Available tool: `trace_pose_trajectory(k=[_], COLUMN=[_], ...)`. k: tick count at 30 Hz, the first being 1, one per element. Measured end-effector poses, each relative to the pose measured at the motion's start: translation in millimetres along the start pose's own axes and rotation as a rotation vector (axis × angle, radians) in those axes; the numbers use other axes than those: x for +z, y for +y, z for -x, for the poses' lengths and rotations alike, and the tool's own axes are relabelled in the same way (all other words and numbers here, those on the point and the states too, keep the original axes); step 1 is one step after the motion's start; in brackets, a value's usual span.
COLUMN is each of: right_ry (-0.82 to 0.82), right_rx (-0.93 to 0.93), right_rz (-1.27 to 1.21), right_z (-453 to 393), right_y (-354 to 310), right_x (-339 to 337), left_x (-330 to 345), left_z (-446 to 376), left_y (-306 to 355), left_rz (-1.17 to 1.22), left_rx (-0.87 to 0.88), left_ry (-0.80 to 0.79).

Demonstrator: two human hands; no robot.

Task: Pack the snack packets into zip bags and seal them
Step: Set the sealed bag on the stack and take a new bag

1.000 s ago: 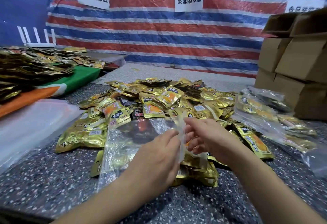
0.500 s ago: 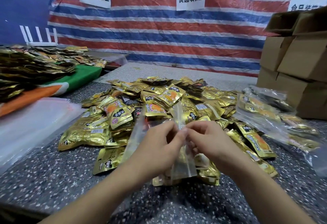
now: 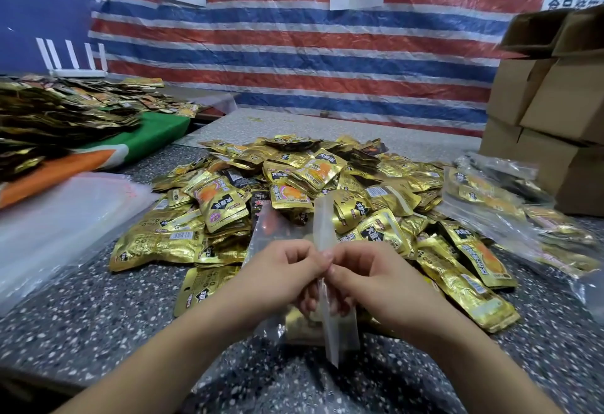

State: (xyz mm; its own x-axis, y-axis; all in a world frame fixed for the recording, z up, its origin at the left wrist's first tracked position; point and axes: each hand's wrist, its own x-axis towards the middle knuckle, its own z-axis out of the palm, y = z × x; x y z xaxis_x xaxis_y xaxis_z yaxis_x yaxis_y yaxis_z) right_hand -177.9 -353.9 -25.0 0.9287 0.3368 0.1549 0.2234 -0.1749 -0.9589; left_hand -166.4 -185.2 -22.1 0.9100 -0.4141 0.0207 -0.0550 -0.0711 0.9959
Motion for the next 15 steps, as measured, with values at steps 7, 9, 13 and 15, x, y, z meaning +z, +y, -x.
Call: trace_pose_trajectory(k=[7,9,13,15], right_ry=[0.053,0.306,0.531,0.539], right_rx=[0.134,0.157,0.120,0.099], right_rz=[-0.064,-0.072,0.015,0.076], right_z=[-1,-4,-4,-5], right_y=[-4,-3,-1,1], right_x=[-2,-7,-16,-13], left_x=[-8,-22,-36,-31], left_z=[8,7,6,9], left_y=[5,6,5,3], left_rz=[-0.141,-0.223,-0.354,-0.435], left_rx=[0.010,-0.006,0.042,0.141], left_ry=[0.007,0.097,0.246,0.292])
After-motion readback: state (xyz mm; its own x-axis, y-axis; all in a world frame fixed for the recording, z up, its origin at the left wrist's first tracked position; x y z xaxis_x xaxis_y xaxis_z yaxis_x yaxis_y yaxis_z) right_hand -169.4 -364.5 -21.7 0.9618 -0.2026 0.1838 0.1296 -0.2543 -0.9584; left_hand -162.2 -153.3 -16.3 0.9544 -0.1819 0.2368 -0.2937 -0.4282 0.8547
